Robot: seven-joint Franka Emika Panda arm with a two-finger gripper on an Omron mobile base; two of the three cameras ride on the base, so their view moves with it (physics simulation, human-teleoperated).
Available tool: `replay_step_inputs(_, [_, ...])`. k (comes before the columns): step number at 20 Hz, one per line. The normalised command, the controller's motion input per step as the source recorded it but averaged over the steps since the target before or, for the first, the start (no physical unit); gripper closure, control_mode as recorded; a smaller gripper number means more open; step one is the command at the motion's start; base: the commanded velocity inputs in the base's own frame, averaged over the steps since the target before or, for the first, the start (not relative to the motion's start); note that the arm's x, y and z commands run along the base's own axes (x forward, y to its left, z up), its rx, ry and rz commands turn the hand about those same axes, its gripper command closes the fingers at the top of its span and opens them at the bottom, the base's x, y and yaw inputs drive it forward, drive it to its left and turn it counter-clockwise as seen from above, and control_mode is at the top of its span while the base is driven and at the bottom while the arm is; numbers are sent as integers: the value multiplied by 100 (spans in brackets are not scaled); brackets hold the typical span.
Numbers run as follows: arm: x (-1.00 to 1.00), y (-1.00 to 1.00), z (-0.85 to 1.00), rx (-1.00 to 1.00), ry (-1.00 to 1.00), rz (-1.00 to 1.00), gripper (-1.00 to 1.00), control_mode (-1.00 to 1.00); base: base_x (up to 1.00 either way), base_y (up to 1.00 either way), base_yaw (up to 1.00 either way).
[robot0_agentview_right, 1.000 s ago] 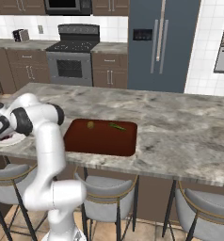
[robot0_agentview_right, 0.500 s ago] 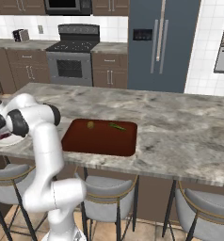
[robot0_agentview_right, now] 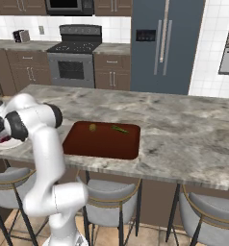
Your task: Create a steak meal by picking up the steak and asparagus from the tray and placing them on the plate. Leave the kiwi on the tray.
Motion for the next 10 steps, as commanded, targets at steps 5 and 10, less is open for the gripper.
replay_step_inputs(5, [-71,-47,74,0,-21,0,-100,-100,0,0,0])
replay_step_inputs(10, [-54,-70,58,1,-29,0,-100,-100,0,0,0])
